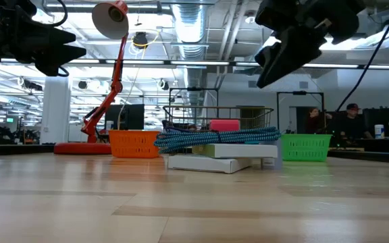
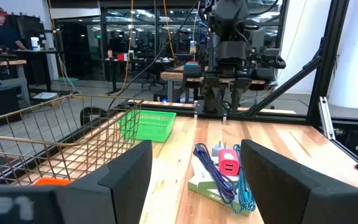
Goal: Pick and place items into bin
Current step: Put the violet charger cable into the wire basket
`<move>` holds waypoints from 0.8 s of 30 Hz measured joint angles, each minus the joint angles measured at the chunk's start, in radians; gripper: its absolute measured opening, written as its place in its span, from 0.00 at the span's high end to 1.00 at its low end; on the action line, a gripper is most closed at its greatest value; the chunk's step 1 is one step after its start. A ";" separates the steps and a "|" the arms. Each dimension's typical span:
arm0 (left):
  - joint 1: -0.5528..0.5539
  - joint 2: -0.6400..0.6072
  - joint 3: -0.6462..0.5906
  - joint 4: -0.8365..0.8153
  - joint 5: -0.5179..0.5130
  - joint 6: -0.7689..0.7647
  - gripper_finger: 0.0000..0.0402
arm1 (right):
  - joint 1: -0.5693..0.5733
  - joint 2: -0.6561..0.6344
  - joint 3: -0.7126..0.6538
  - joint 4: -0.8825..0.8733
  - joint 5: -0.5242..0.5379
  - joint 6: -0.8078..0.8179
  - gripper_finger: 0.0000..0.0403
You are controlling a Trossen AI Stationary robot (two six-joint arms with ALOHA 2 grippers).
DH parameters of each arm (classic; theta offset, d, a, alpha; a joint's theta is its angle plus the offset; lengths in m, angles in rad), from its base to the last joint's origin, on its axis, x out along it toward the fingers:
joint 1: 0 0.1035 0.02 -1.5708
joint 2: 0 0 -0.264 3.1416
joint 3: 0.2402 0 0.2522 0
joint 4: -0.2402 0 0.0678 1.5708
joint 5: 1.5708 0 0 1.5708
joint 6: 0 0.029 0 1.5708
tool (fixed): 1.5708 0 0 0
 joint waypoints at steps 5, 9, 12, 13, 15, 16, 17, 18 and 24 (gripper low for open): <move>0.000 0.000 0.000 0.000 0.000 0.000 0.42 | -0.001 0.000 0.000 0.001 0.056 0.030 0.71; 0.000 0.000 0.000 0.000 0.000 0.000 0.42 | -0.011 0.000 0.000 -0.002 0.054 0.021 0.71; 0.000 0.000 0.000 0.000 0.000 0.000 0.42 | -0.031 0.000 0.000 -0.023 0.051 0.002 0.71; 0.000 0.000 0.000 0.000 0.000 0.000 0.42 | -0.041 0.000 0.000 -0.034 0.050 -0.009 0.71; 0.000 0.000 0.000 0.000 0.000 0.000 0.42 | -0.065 0.000 0.000 -0.048 0.049 -0.030 0.71; 0.000 0.000 0.000 0.000 0.000 0.000 0.42 | -0.079 0.000 0.000 -0.052 0.047 -0.037 0.71; 0.000 0.000 0.000 0.000 0.000 0.000 0.42 | -0.095 0.000 0.000 -0.053 0.036 -0.041 0.71; 0.000 0.000 0.000 0.000 0.000 0.000 0.42 | -0.113 0.000 0.000 -0.054 0.020 -0.048 0.71; 0.000 0.000 0.000 0.000 0.000 0.000 0.42 | -0.203 0.000 0.000 -0.050 -0.077 -0.089 0.71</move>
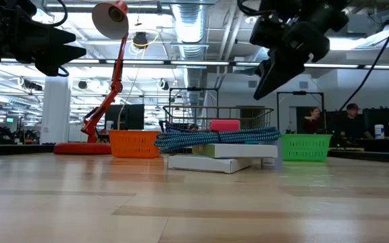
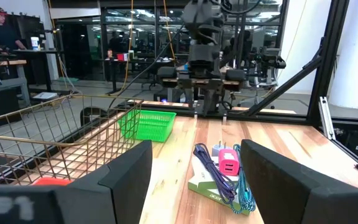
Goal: Pick and place items into bin
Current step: Put the violet charger cable into the wire basket
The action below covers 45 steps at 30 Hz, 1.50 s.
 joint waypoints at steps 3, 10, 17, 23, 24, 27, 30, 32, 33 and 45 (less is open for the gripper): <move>0.000 0.000 0.000 0.000 0.000 0.000 0.42 | -0.033 0.000 0.000 0.002 -0.040 -0.035 0.71; 0.000 0.000 0.000 0.000 0.000 0.000 0.42 | -0.095 0.000 0.000 0.018 -0.098 -0.096 0.71; 0.000 0.000 0.000 0.000 0.000 0.000 0.42 | -0.129 0.000 0.000 0.082 -0.132 -0.124 0.71; 0.000 0.000 0.000 0.000 0.000 0.000 0.42 | -0.129 0.064 0.048 0.123 -0.128 -0.142 0.71; 0.000 0.000 0.000 0.000 0.000 0.000 0.42 | -0.129 0.089 0.077 0.101 -0.128 -0.158 0.71; 0.000 0.000 0.000 0.000 0.000 0.000 0.42 | -0.129 0.180 0.176 0.008 -0.121 -0.210 0.71; 0.000 0.000 0.000 0.000 0.000 0.000 0.42 | -0.129 0.266 0.280 -0.089 -0.102 -0.243 0.71; 0.000 0.000 0.000 0.000 -0.001 0.000 0.42 | -0.131 0.299 0.344 -0.156 -0.102 -0.256 0.71; 0.000 0.000 0.000 0.000 -0.001 0.000 0.42 | -0.134 0.314 0.371 -0.189 -0.102 -0.258 0.71; 0.000 0.000 0.000 0.000 -0.002 0.000 0.42 | -0.098 0.421 0.513 -0.487 -0.106 -0.259 0.71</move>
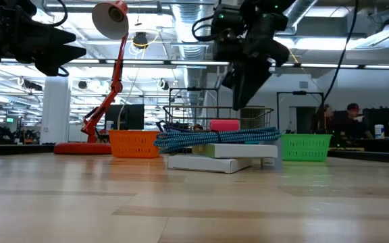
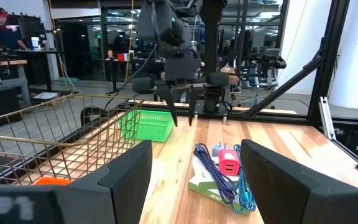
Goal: Pick and place items into bin
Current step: Put the violet charger cable into the wire basket
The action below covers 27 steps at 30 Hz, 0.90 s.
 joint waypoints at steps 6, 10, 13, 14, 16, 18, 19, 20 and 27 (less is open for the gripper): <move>0.000 0.000 0.000 0.000 0.000 0.000 0.42 | 0.050 0.054 0.001 -0.006 0.000 0.002 0.71; 0.000 0.000 0.000 0.000 -0.001 0.000 0.42 | 0.076 0.065 0.001 0.011 0.003 0.002 0.71; 0.000 0.000 0.000 0.000 -0.001 0.000 0.42 | 0.091 0.069 -0.001 0.012 0.010 0.012 0.71; 0.000 0.000 0.000 0.000 -0.001 0.000 0.42 | 0.092 0.069 0.000 0.022 0.020 0.019 0.71; 0.000 0.000 0.000 0.000 -0.001 0.000 0.42 | 0.097 0.069 0.000 0.020 0.060 0.029 0.71; 0.000 0.000 0.000 0.000 -0.002 0.000 0.42 | 0.103 0.069 0.000 0.020 0.098 0.036 0.71; 0.000 0.000 0.000 0.000 -0.002 0.000 0.42 | 0.104 0.069 0.000 0.021 0.110 0.037 0.71; 0.000 0.000 0.000 0.000 -0.002 0.000 0.42 | 0.104 0.069 0.000 0.020 0.112 0.036 0.71; 0.000 0.000 0.000 0.000 -0.002 0.000 0.42 | 0.114 0.069 0.000 0.018 0.112 0.038 0.70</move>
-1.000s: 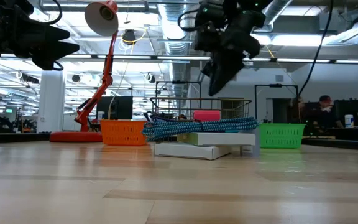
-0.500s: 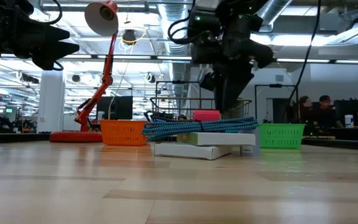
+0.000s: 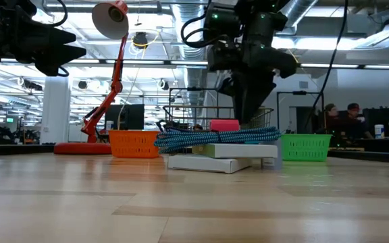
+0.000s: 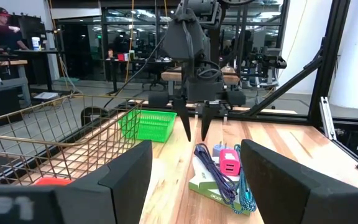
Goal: Pick and place items into bin
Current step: Put the violet charger cable into the wire basket
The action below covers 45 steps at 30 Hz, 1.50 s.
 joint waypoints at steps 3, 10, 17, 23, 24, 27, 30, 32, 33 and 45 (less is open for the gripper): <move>0.000 0.000 0.000 0.000 0.000 0.000 0.42 | 0.003 0.000 0.000 0.000 0.000 0.000 0.67; 0.000 0.000 0.000 0.000 0.000 0.000 0.42 | 0.004 0.000 0.000 0.000 0.000 0.011 0.57; 0.000 0.000 0.000 0.000 0.000 0.000 0.42 | 0.010 0.000 0.000 0.000 -0.001 0.011 0.53; 0.000 0.000 0.000 0.000 0.000 0.000 0.42 | 0.029 0.000 -0.001 0.007 -0.003 0.018 0.52; 0.000 0.000 0.000 0.000 0.000 0.000 0.42 | 0.032 0.000 -0.001 0.008 -0.004 0.019 0.52; 0.000 0.000 0.000 0.000 0.000 0.000 0.42 | 0.042 0.000 -0.001 0.009 -0.004 0.019 0.52; 0.000 0.000 0.000 0.000 0.000 0.000 0.42 | 0.048 0.000 -0.001 0.013 -0.001 0.019 0.52; 0.000 0.000 0.000 0.000 0.000 0.000 0.42 | 0.053 0.000 -0.001 0.023 0.017 0.021 0.52; 0.000 0.000 0.000 0.000 0.000 0.000 0.42 | 0.055 0.000 -0.001 0.027 0.023 0.025 0.52; 0.000 0.000 0.000 0.000 0.000 0.000 0.42 | 0.047 0.000 -0.037 0.046 0.026 0.036 0.52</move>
